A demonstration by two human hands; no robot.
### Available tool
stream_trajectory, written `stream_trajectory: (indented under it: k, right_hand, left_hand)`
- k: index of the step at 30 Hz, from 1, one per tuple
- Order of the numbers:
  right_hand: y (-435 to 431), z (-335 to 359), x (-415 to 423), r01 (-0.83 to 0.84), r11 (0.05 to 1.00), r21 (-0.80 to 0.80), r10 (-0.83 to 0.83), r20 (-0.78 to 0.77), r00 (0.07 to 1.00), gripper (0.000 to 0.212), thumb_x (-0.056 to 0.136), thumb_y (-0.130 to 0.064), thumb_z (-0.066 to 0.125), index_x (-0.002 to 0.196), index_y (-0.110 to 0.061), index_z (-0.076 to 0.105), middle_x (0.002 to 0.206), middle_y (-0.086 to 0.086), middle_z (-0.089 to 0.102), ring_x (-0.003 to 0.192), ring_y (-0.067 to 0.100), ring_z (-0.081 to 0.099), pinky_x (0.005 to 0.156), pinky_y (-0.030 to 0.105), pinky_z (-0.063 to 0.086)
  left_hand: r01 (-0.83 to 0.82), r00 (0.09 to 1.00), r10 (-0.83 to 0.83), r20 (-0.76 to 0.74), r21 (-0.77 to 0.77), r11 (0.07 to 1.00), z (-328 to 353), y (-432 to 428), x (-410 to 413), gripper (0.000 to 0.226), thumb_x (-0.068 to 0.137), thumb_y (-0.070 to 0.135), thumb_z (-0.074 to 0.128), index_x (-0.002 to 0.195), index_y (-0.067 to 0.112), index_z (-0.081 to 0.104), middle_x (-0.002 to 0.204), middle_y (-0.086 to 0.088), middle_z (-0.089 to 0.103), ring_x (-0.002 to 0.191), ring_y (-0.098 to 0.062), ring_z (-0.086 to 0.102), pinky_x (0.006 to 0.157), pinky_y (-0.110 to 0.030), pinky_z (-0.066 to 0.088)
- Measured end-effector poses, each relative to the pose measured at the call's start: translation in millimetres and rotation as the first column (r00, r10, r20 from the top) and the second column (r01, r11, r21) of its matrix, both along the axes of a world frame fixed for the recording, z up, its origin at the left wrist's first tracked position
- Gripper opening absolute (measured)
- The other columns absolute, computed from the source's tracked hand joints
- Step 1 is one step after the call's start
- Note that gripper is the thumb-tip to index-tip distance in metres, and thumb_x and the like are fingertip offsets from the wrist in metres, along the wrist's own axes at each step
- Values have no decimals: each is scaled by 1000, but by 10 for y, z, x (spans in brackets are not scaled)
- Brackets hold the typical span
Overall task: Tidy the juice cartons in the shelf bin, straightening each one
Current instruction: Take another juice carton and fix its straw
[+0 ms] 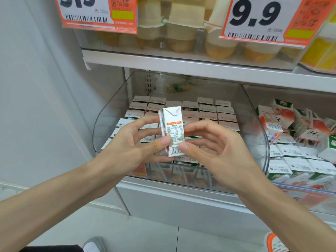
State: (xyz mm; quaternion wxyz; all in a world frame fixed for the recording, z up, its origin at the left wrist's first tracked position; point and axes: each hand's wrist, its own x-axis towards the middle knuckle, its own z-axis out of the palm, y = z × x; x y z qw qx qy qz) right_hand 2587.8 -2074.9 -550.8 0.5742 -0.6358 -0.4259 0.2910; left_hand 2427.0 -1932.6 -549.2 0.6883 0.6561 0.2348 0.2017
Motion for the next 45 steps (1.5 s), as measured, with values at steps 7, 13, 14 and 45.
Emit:
stream_trajectory:
  k: [7,13,14,45]
  right_hand:
    - [1,15,1,30,999,25,-32,44,999,19,96,-18,73,112,-28,79,111,-11,80,101,13,77,97,36,61]
    - [-8,28,4,23,999,27,-23,29,999,29,104,-5,62,117,-24,79,109,-10,81,98,11,78,89,23,59]
    - [-9,28,2,24,999,22,-25,24,999,32,104,-3,60,118,-25,79,109,-9,81,97,10,77,87,21,59]
    - [16,85,-39,44,998,-50,-48,-74,996,19,101,-27,65,116,-25,78,104,-10,82,98,7,78,95,25,60]
  left_hand:
    - [28,999,-26,29,-70,997,32,-13,-13,48,91,15,69,137,24,58,121,-4,79,106,-28,79,85,-33,65]
    - [2,1000,0,24,-82,997,30,-14,-15,49,86,25,71,134,22,61,115,-6,81,106,-25,79,84,-33,65]
    - [0,1000,2,23,-88,996,38,-18,-14,46,87,27,70,132,22,63,114,-6,81,106,-24,79,83,-33,65]
    - [-66,997,71,-22,178,982,18,-106,7,59,72,23,86,124,25,58,118,5,78,108,-17,77,83,-41,66]
